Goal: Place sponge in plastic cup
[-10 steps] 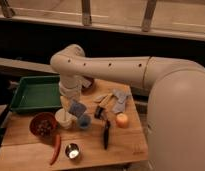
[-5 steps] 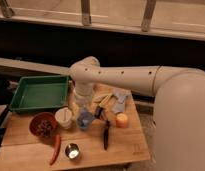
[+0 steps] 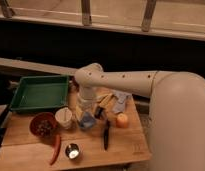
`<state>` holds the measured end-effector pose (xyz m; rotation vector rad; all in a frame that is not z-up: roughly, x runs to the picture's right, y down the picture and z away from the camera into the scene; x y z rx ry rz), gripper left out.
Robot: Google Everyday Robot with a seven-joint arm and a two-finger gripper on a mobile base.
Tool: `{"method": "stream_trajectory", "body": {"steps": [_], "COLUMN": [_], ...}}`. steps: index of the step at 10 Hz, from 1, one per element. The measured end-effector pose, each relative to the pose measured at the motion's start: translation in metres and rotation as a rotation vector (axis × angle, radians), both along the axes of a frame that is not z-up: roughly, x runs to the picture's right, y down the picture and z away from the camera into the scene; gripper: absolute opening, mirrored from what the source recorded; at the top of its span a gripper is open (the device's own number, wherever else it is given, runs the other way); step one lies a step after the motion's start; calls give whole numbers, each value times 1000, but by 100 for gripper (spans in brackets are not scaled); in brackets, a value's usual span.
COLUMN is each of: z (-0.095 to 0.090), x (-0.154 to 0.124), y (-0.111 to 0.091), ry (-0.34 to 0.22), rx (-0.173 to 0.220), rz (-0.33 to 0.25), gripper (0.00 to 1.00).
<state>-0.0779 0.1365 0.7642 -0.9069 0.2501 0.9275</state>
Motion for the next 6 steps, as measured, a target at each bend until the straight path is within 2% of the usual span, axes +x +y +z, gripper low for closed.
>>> {"method": "stream_trajectory", "body": {"steps": [3, 4, 6], "z": [2, 3, 4], "x": [-3, -7, -13], "y": [-2, -3, -2], "ry": [-8, -18, -33], "rx": [3, 5, 2], "rz": [16, 15, 12], "gripper": [59, 65, 66]}}
